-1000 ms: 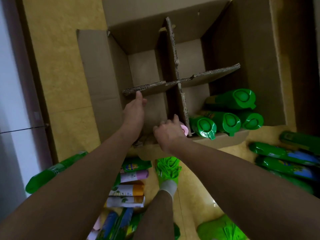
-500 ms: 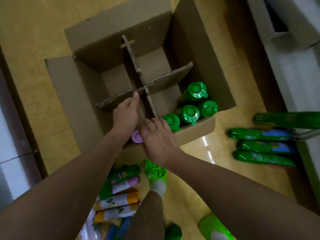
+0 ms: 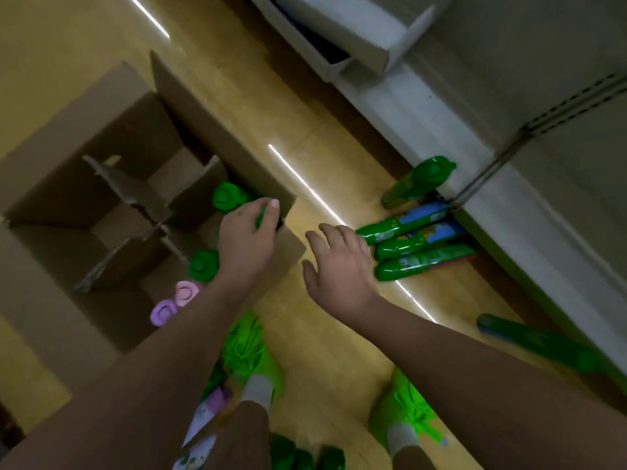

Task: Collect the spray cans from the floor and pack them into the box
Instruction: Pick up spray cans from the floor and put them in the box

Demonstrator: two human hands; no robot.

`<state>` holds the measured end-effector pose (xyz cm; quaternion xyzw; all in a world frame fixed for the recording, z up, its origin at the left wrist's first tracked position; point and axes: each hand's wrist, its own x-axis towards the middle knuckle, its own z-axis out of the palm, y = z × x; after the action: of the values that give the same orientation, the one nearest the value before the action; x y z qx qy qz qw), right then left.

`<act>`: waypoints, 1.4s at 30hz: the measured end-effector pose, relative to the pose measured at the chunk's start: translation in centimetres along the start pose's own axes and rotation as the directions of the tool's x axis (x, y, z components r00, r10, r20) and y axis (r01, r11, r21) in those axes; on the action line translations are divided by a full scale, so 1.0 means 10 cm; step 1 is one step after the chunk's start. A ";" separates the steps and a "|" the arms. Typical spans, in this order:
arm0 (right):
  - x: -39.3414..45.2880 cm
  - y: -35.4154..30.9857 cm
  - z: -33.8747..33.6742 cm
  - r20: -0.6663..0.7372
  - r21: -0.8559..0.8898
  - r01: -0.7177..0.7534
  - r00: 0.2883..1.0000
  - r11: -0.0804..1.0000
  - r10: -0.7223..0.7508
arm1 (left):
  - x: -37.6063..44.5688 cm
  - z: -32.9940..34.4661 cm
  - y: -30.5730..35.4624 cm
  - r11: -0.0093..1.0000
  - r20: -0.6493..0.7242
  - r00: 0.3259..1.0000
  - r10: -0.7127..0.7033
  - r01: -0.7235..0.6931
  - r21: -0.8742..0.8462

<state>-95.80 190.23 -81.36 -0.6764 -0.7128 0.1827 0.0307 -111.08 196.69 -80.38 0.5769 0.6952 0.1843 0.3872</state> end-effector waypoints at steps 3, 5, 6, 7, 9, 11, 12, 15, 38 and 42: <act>-0.22 0.54 -0.06 -0.021 0.014 -0.156 0.988 0.988 0.156 | -0.07 0.42 0.22 0.989 0.087 0.990 0.110 -0.118 0.095; -0.41 0.87 -0.07 -0.046 0.044 -0.260 0.964 0.965 0.261 | -0.14 0.72 0.34 0.973 0.138 0.978 0.155 -0.176 0.153; -0.51 1.01 -0.06 -0.053 0.063 -0.307 0.949 0.950 0.310 | -0.19 0.88 0.41 0.958 0.171 0.967 0.188 -0.219 0.187; -0.61 1.15 -0.05 -0.059 0.084 -0.351 0.933 0.933 0.356 | -0.24 1.02 0.48 0.940 0.206 0.953 0.221 -0.264 0.216; -0.80 1.41 -0.02 -0.062 0.118 -0.436 0.893 0.892 0.445 | -0.33 1.29 0.61 0.904 0.268 0.921 0.284 -0.350 0.246; -1.01 1.68 0.02 -0.068 0.133 -0.507 0.853 0.852 0.518 | -0.42 1.58 0.71 0.872 0.324 0.889 0.324 -0.413 0.262; -1.11 1.83 0.04 -0.071 0.137 -0.536 0.833 0.833 0.548 | -0.47 1.73 0.76 0.853 0.352 0.871 0.342 -0.445 0.273; -1.46 2.26 0.07 -0.066 0.146 -0.628 0.765 0.765 0.640 | -0.64 2.19 0.91 0.788 0.423 0.813 0.400 -0.541 0.294; -2.51 3.80 0.30 -0.045 0.209 -0.803 0.562 0.558 0.826 | -1.19 3.72 1.40 0.778 0.518 0.732 0.443 -0.601 0.183; -2.34 3.60 0.29 -0.077 0.226 -0.754 0.617 0.617 0.783 | -0.89 3.45 1.35 0.800 0.409 0.795 0.448 -0.561 0.214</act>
<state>-60.37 167.40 -90.21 -0.9242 -0.3294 0.1812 0.0673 -75.96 185.33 -89.79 0.8216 0.4563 0.0634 0.3358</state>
